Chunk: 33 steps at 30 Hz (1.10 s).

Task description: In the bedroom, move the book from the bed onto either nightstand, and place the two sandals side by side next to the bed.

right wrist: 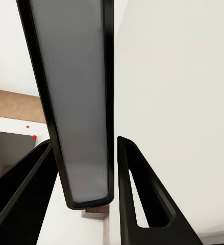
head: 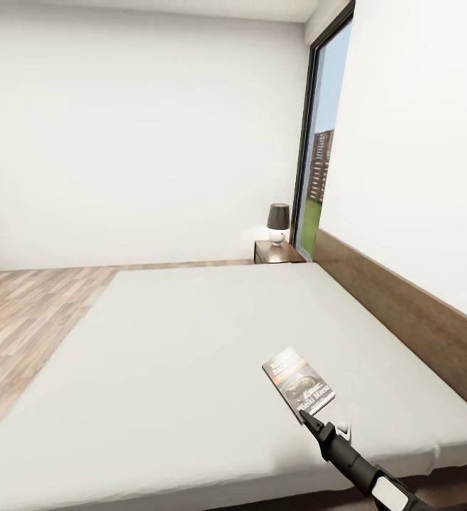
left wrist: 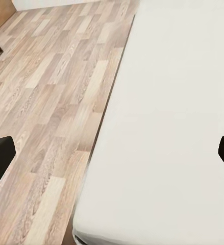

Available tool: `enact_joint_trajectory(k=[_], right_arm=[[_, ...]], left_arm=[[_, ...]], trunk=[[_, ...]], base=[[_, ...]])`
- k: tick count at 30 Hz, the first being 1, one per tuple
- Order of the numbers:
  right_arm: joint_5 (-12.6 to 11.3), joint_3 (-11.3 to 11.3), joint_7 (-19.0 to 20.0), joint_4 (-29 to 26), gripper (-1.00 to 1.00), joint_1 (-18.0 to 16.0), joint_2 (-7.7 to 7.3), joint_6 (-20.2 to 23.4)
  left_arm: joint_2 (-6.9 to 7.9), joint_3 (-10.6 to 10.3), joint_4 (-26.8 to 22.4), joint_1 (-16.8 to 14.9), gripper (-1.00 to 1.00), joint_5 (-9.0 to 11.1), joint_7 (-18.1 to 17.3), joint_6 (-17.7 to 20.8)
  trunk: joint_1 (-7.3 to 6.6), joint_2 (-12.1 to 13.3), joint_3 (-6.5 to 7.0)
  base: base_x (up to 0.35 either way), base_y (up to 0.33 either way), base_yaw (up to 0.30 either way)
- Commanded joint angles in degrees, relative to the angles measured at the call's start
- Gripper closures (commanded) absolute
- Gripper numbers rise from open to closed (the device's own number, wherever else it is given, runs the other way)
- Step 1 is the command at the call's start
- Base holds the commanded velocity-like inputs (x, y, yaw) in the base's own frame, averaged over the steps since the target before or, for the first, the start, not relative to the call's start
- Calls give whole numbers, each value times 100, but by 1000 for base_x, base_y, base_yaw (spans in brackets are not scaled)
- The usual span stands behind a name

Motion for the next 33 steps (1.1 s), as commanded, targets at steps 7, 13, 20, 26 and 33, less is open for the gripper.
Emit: enact_joint_trajectory(k=[7,13,20,26,33], right_arm=[[-59,37,13,6,100,-4,-3,47],[-59,37,13,7,100,-4,-3,47],[-59,37,13,16,100,-4,-3,47],[-59,37,13,23,100,-4,-3,46],[-61,37,13,29,100,-4,0,46]], left_arm=[[-1,7,-3,-8,-100,34,-8,49],[1,7,-3,-8,-100,34,-8,49],[2,7,-3,-9,-100,34,-8,49],[-1,7,-3,-6,-100,34,-8,49],[3,7,-3,-6,-100,34,-8,49]], trunk=[[-154,278,120],[-286,519,227],[-440,799,353],[-571,1040,461],[-725,1321,586]], base=[[0,0,0],[0,0,0],[0,0,0],[0,0,0],[0,0,0]])
